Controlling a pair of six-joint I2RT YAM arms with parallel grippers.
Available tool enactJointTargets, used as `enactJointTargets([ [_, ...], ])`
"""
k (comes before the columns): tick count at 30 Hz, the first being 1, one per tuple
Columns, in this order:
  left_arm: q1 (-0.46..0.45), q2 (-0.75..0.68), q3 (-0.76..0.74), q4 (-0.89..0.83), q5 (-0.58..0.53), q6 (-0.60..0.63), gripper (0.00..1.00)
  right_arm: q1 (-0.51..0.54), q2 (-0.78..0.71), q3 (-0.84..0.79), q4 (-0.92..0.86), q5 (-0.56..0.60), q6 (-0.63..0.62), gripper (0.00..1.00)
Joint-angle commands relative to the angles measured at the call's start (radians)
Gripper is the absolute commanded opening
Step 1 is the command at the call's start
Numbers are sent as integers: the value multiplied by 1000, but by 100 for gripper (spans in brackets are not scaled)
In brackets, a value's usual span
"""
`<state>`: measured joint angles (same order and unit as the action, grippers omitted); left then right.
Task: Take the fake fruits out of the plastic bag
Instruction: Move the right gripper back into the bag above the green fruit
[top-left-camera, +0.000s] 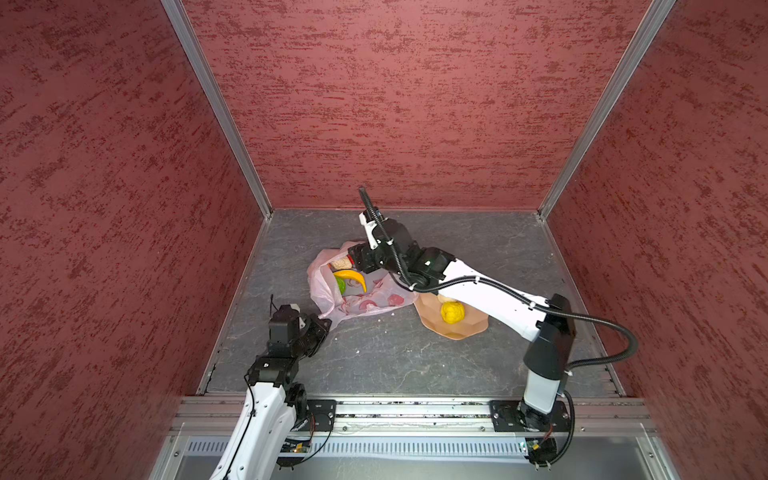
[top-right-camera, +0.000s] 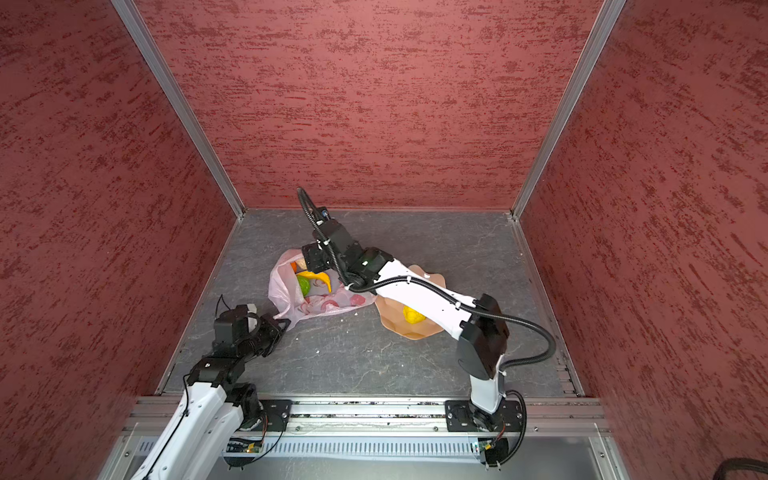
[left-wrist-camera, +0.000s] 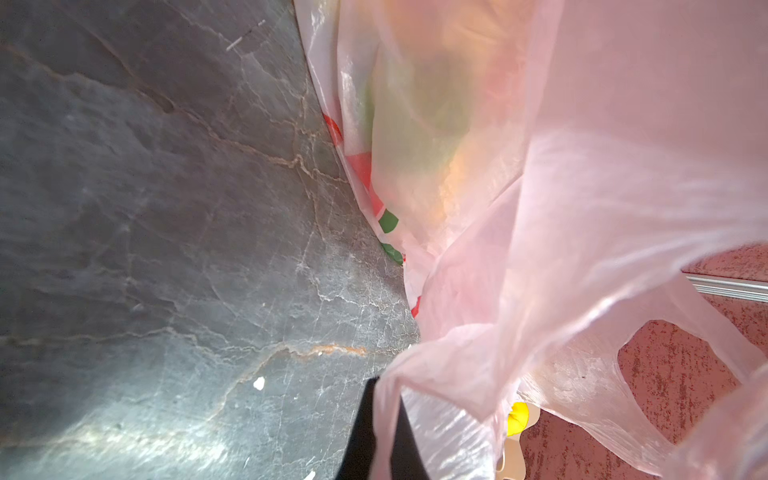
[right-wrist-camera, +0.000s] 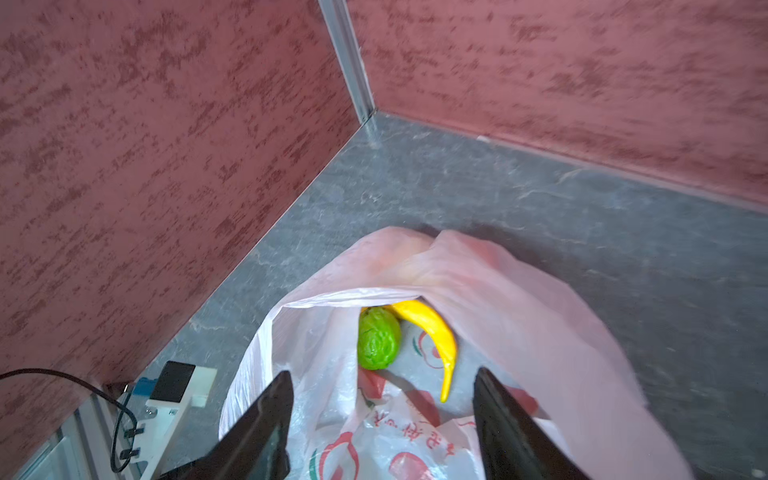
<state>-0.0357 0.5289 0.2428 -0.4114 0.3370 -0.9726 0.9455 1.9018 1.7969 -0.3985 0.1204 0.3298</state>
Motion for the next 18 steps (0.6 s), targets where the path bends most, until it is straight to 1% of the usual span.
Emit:
enactJointTargets([
  [1, -4, -9, 29, -15, -4, 10, 0, 11, 86, 57, -61, -98, -17, 65],
  [5, -4, -17, 30, -37, -10, 12, 0, 12, 168, 76, -96, -135, -10, 58],
  [9, -4, -41, 31, -62, -26, 6, 0, 14, 220, 85, -119, -126, 1, 54],
  [14, -5, -69, 45, -110, -59, 6, 0, 13, 287, 96, -113, -132, 29, 52],
  [18, -5, -106, 54, -147, -75, 7, 0, 14, 339, 99, -68, -145, 79, 52],
])
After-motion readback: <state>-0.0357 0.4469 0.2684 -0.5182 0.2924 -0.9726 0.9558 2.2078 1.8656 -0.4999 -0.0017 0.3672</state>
